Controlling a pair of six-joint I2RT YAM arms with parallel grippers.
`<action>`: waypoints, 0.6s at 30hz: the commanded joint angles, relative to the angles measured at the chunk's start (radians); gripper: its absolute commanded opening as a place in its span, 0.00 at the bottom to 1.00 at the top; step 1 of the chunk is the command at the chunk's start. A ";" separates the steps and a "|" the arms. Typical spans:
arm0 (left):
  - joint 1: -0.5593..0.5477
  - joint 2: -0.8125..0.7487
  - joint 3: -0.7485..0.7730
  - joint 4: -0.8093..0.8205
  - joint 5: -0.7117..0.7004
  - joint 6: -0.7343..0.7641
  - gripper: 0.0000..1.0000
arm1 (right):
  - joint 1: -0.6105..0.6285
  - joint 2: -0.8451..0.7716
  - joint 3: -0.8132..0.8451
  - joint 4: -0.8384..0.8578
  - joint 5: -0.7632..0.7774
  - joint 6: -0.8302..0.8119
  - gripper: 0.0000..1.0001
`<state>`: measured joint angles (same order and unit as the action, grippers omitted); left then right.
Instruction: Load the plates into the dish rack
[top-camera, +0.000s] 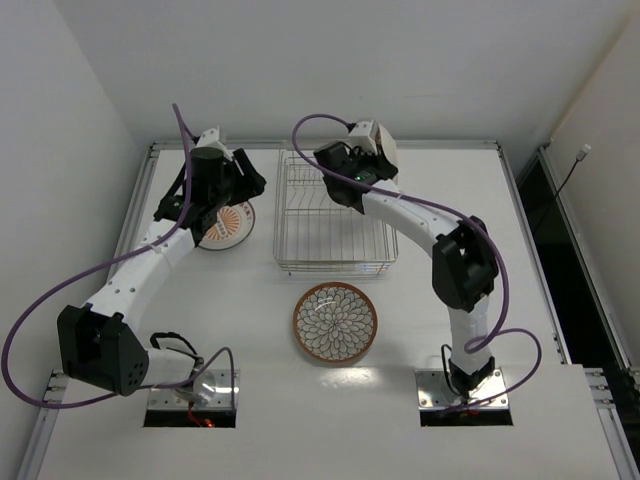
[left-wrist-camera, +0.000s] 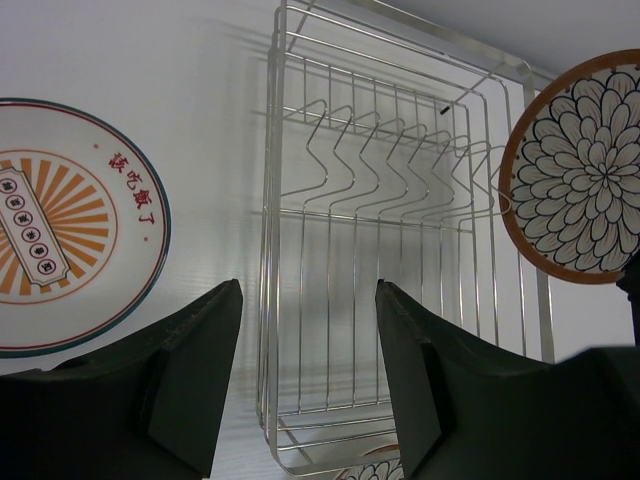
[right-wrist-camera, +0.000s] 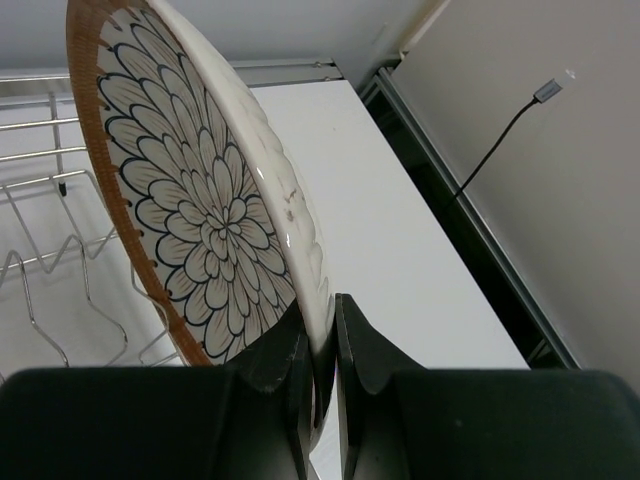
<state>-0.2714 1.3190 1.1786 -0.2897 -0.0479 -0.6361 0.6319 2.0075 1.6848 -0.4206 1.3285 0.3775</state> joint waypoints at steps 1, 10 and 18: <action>0.005 -0.032 0.006 0.034 0.011 0.010 0.54 | 0.028 0.036 0.081 0.072 0.049 0.006 0.00; 0.005 -0.032 0.006 0.034 0.011 0.010 0.54 | 0.055 -0.053 0.069 0.072 0.211 0.006 0.00; 0.005 -0.032 0.006 0.034 0.020 0.010 0.54 | 0.075 -0.085 0.078 0.060 0.348 -0.015 0.00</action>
<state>-0.2714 1.3190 1.1786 -0.2897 -0.0448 -0.6361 0.6769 2.0338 1.7096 -0.4431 1.4097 0.3511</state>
